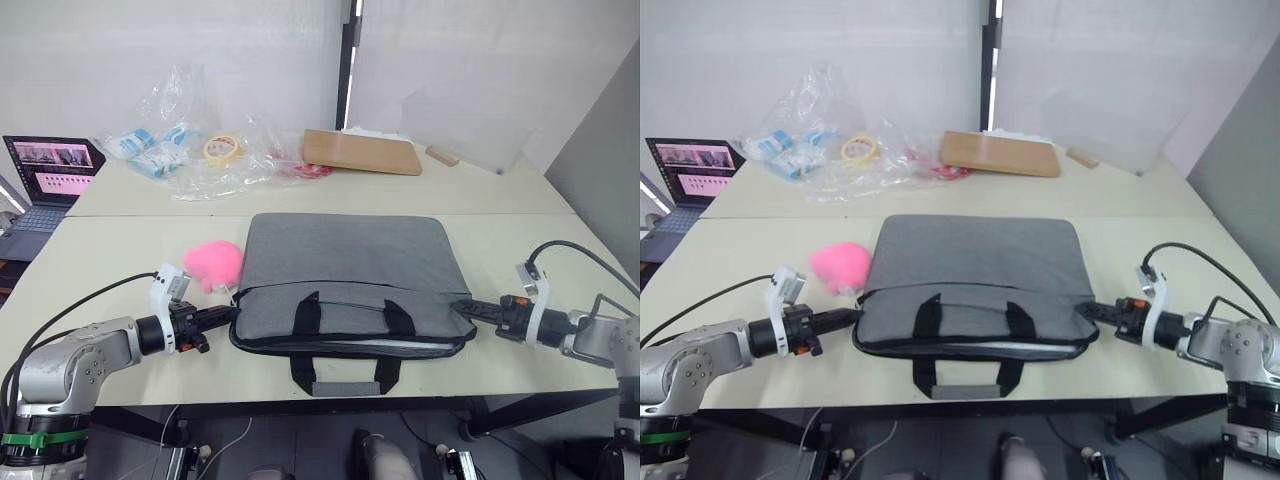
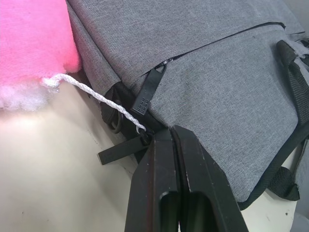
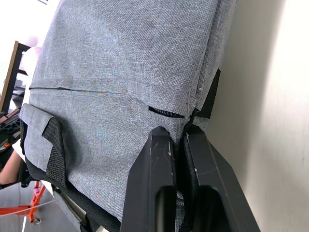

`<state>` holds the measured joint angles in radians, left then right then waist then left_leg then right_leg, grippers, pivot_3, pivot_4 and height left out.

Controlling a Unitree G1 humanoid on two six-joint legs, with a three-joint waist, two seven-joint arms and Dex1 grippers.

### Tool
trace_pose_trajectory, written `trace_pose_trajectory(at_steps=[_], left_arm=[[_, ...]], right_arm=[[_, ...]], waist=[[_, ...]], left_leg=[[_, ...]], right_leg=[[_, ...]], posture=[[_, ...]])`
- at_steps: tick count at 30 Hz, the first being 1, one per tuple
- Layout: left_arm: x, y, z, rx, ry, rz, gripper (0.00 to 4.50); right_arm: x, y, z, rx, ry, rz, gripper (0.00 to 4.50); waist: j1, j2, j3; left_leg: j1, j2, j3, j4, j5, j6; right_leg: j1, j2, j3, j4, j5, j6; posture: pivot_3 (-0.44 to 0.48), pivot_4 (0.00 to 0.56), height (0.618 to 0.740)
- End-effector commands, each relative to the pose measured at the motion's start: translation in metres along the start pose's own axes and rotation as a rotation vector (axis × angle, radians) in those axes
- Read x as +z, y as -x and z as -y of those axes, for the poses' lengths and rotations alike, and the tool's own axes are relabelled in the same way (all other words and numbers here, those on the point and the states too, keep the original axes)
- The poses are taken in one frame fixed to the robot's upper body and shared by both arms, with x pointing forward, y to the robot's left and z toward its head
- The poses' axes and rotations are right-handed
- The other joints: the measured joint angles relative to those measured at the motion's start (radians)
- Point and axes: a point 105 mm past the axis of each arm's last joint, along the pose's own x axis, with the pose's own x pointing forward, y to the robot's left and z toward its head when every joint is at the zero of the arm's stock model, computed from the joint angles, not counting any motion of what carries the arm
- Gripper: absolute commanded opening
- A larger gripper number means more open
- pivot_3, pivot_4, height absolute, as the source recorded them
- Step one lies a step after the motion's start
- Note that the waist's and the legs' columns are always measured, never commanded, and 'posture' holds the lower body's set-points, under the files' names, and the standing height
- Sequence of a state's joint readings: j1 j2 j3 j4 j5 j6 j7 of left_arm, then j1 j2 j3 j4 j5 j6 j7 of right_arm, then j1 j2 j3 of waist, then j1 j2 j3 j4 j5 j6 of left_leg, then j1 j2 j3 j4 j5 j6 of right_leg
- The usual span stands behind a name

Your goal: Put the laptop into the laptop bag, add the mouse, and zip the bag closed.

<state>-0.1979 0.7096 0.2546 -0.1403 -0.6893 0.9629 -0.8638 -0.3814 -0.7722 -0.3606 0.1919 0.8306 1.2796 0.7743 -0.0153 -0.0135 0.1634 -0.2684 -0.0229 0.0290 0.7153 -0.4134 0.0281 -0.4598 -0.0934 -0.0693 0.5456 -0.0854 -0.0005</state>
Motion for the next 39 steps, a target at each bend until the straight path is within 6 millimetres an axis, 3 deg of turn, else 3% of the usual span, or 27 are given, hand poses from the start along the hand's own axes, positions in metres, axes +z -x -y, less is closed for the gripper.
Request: trace_pose_trajectory(at_steps=[1,7,8,12,13,16,19,20,25,29,33,39], left_arm=[[0.013,0.006,0.001,0.002,-0.044,0.037,0.00],[0.006,0.005,-0.003,0.016,-0.072,0.038,0.00],[0.005,0.005,-0.003,0.016,-0.071,0.045,0.53],[0.008,0.015,-0.009,0.043,-0.060,0.069,1.91],[0.009,0.021,-0.010,0.050,-0.059,0.071,2.12],[0.013,0.038,-0.013,0.077,-0.060,0.079,3.24],[0.020,0.064,-0.029,0.189,-0.106,0.107,4.11],[0.023,0.075,-0.037,0.243,-0.137,0.122,4.43],[0.056,0.117,-0.062,0.403,-0.365,0.234,4.47],[0.067,0.136,-0.075,0.449,-0.485,0.263,4.47],[0.073,0.145,-0.089,0.489,-0.528,0.198,4.47],[0.079,0.150,-0.092,0.457,-0.541,0.174,4.47]], right_arm=[[0.018,0.000,-0.014,0.047,0.068,0.059,0.03],[0.018,0.000,-0.014,0.053,0.061,0.061,0.03],[0.018,0.001,-0.014,0.054,0.063,0.065,0.75],[0.020,0.004,-0.016,0.053,0.109,0.065,2.23],[0.022,0.008,-0.016,0.043,0.131,0.068,2.40],[0.031,0.021,-0.012,-0.001,0.205,0.073,3.55],[0.046,0.038,-0.001,-0.095,0.423,0.039,4.46],[0.055,0.043,0.001,-0.125,0.531,0.029,4.50],[0.103,0.060,0.006,-0.253,0.988,0.071,4.50],[0.118,0.068,0.006,-0.287,1.233,0.087,4.50],[0.123,0.075,0.010,-0.266,1.235,0.065,4.50],[0.131,0.076,0.006,-0.241,1.273,0.066,4.50]], waist=[[-0.001,0.000,0.000],[-0.001,0.000,0.000],[-0.001,0.000,0.000],[-0.001,0.000,0.000],[-0.002,0.000,0.000],[-0.003,0.000,0.000],[-0.002,0.001,0.000],[-0.003,0.001,0.000],[-0.015,0.001,0.001],[-0.025,0.002,0.001],[-0.037,0.003,0.002],[-0.054,0.004,0.002]], left_leg=[[0.000,0.000,0.000,0.000,0.000,0.000],[0.000,0.000,0.000,0.000,0.000,0.000],[0.000,0.000,0.000,0.000,0.000,0.000],[0.001,0.000,0.000,0.000,0.000,0.000],[0.001,0.000,0.000,0.000,0.000,0.000],[0.000,0.000,0.000,0.000,0.000,0.000],[0.001,0.000,0.000,-0.001,0.000,0.000],[0.001,0.000,0.000,-0.001,0.000,0.000],[0.002,0.000,0.002,-0.002,0.001,-0.002],[0.003,0.001,0.002,-0.004,0.002,-0.003],[0.002,0.001,0.002,-0.005,0.002,-0.004],[0.002,0.003,0.001,-0.004,0.002,-0.005]], right_leg=[[0.000,0.000,0.000,0.000,0.000,0.000],[0.000,0.000,0.000,0.000,0.000,0.000],[0.000,0.000,0.000,0.000,0.000,0.000],[0.000,0.000,0.001,0.001,0.000,0.000],[0.000,0.000,0.001,0.001,0.000,0.000],[0.000,0.000,0.001,0.001,0.000,0.000],[0.000,0.000,0.000,0.000,0.000,0.000],[0.000,0.000,0.000,0.000,0.000,0.000],[0.000,0.001,0.001,0.000,-0.001,0.000],[0.000,0.001,-0.001,0.000,-0.001,-0.001],[0.000,0.001,-0.002,0.000,-0.002,-0.002],[0.000,0.001,-0.003,0.001,-0.002,-0.002]], posture=[[0.000,0.150,0.740],[0.000,0.150,0.740],[0.000,0.150,0.740],[0.000,0.150,0.740],[0.000,0.150,0.740],[0.000,0.150,0.740],[0.000,0.150,0.740],[0.000,0.150,0.740],[0.000,0.150,0.740],[0.000,0.150,0.740],[0.000,0.150,0.740],[0.000,0.150,0.740]])
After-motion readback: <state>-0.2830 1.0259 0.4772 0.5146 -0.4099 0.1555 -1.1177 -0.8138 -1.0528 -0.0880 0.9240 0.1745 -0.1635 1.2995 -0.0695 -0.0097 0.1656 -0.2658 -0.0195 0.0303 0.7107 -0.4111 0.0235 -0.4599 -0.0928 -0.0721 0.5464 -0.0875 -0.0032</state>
